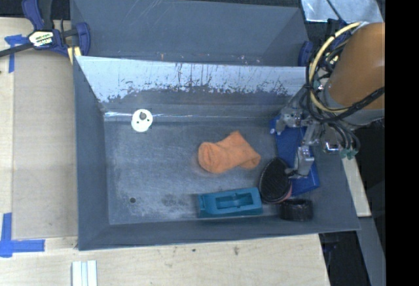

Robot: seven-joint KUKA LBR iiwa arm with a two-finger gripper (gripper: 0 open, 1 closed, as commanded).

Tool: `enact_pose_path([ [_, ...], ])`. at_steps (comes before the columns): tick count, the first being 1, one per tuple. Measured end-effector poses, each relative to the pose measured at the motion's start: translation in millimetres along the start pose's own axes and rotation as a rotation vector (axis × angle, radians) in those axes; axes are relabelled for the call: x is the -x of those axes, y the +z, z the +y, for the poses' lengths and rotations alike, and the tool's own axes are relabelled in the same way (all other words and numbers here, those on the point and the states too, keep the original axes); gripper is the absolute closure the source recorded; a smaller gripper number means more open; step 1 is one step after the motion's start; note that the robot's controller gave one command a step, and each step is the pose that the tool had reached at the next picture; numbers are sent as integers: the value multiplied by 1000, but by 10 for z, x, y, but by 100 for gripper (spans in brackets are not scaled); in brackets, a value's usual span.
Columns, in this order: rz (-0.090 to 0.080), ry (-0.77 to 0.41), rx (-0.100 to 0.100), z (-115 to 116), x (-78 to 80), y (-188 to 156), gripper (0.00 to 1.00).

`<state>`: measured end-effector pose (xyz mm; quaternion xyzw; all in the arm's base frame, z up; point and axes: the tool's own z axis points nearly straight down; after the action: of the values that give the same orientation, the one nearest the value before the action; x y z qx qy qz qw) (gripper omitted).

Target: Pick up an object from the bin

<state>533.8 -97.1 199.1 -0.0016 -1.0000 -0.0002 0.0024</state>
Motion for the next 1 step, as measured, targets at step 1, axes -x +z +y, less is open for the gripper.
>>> enact_pose_path([
  [1, -8, -2, -1, 4, 17, -46, 0],
])
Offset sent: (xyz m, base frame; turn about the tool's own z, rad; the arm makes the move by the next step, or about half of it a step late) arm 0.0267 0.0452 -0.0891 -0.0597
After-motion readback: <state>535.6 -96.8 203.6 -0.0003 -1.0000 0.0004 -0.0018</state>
